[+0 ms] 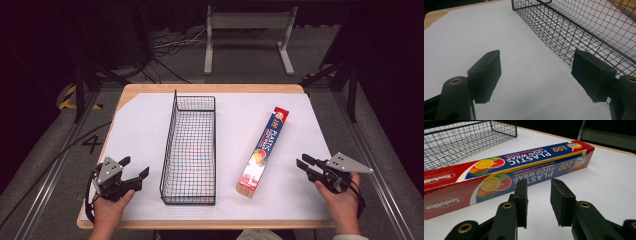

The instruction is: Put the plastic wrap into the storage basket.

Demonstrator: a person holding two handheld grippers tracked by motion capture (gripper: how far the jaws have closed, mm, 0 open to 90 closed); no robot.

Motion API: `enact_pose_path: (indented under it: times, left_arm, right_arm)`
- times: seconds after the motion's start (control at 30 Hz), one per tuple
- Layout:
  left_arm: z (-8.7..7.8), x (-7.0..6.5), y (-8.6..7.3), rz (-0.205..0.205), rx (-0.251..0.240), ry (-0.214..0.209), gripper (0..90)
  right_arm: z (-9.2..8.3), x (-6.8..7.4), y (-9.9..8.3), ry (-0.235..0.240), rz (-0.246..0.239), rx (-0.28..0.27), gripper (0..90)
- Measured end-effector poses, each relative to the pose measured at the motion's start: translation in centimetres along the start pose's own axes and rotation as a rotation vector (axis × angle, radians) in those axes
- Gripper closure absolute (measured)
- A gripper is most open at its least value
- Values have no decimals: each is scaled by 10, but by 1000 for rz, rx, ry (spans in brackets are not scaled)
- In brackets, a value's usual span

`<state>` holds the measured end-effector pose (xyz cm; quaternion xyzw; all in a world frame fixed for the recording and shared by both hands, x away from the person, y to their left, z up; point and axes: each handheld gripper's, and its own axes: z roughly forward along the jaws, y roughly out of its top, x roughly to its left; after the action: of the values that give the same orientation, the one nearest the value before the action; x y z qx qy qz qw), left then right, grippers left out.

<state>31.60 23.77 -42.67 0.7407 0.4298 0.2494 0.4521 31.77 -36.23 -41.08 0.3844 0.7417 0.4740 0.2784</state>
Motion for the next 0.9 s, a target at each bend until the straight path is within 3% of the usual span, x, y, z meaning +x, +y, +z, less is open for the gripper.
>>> enact_pose_path:
  times: [0.47, 0.73, 0.9]
  left_arm:
    - [-2, 1, -1, -8, -7, 11, 244]
    - [-1, 1, -1, -6, -1, 12, 245]
    - [0, 1, -1, -12, -4, 16, 245]
  right_arm:
    - [0, 6, 9, 13, -16, -18, 632]
    - [0, 13, 17, 46, 0, -23, 597]
    - [4, 23, 26, 78, -2, -6, 629]
